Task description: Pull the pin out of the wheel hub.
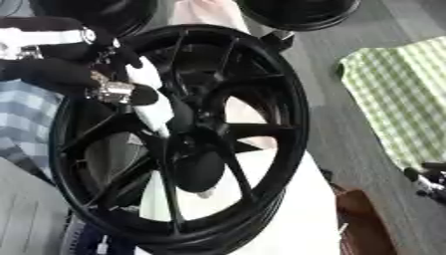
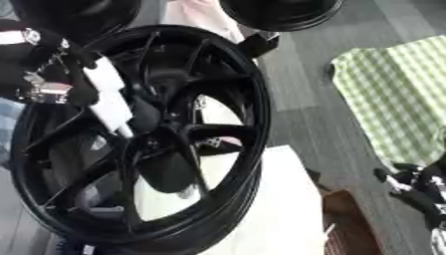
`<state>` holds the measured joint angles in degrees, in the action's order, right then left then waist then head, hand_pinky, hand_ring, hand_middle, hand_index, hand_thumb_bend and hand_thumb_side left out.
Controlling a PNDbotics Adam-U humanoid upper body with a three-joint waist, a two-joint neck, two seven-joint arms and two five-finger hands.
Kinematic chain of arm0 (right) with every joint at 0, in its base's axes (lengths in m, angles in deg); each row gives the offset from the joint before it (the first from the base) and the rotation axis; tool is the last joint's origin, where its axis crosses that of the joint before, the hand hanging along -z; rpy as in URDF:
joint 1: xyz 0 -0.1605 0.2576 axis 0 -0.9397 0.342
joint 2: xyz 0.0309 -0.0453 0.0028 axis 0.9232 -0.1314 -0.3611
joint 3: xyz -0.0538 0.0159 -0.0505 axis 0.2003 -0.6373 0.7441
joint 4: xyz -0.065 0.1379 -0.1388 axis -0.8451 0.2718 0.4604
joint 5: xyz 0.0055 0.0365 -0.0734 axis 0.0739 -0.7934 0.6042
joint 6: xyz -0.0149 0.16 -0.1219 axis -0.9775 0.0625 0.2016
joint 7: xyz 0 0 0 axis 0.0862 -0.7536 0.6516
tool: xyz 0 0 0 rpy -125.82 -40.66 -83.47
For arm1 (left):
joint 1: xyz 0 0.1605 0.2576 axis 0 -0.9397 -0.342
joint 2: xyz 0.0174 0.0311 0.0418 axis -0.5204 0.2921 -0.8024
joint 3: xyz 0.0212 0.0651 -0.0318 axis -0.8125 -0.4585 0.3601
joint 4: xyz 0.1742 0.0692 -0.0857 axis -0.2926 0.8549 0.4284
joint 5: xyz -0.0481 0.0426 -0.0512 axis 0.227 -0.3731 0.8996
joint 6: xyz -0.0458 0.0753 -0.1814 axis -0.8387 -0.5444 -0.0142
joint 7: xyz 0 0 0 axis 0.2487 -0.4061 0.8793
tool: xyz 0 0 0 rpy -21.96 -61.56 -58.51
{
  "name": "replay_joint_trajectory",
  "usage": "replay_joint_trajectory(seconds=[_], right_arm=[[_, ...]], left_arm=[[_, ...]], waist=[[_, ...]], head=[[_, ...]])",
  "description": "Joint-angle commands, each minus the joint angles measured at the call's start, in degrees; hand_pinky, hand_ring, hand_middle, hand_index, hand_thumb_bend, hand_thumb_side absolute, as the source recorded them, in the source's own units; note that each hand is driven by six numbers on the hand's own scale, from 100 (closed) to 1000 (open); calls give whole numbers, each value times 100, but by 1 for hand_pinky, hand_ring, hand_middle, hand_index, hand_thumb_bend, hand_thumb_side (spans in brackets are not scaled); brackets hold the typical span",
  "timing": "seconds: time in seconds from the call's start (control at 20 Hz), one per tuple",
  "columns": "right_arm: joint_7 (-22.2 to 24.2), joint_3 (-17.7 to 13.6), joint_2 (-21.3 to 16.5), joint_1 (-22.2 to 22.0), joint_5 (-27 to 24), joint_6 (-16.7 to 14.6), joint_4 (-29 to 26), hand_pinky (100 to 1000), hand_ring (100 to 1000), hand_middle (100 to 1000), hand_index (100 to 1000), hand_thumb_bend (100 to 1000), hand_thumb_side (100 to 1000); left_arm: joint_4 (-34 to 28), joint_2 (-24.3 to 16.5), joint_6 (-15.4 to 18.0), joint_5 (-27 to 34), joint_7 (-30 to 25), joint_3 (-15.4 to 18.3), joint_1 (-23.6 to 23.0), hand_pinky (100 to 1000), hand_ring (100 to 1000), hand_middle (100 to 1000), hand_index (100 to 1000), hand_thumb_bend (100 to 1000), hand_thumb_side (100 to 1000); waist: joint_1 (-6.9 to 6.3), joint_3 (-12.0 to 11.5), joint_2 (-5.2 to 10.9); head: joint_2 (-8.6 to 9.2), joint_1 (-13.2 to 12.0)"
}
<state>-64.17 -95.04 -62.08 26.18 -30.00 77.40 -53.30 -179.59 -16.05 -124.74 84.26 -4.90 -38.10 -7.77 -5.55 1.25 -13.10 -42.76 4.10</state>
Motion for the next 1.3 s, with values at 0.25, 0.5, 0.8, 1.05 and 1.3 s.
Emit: replay_joint_trajectory(seconds=[0.25, 0.5, 0.8, 1.05, 1.3], right_arm=[[2, -48, -190, 44, 20, -12, -137, 490, 626, 511, 679, 614, 261], [2, -49, -184, 44, 24, -13, -151, 490, 626, 511, 680, 615, 261], [-4, -50, -180, 41, 26, -13, -158, 490, 626, 510, 679, 612, 262], [-2, -48, -180, 44, 26, -12, -160, 490, 626, 510, 679, 608, 264], [-5, -48, -179, 44, 27, -11, -160, 490, 626, 510, 679, 608, 264]], left_arm=[[200, -42, -69, -226, -305, -34, 64, 648, 613, 616, 821, 657, 599], [335, 36, -34, -332, -453, -69, 94, 644, 611, 613, 819, 659, 597], [488, 149, -52, -438, -574, -145, 152, 629, 595, 590, 805, 668, 599], [600, 229, -59, -478, -618, -181, 180, 617, 576, 569, 783, 669, 598], [695, 285, -70, -508, -628, -216, 204, 605, 560, 552, 764, 670, 594]], waist=[[32, 12, 56], [35, 16, 44], [38, 16, 42], [37, 20, 40], [39, 20, 38]], head=[[-61, -94], [-89, -229], [-78, -293], [-76, -293], [-73, -297]])
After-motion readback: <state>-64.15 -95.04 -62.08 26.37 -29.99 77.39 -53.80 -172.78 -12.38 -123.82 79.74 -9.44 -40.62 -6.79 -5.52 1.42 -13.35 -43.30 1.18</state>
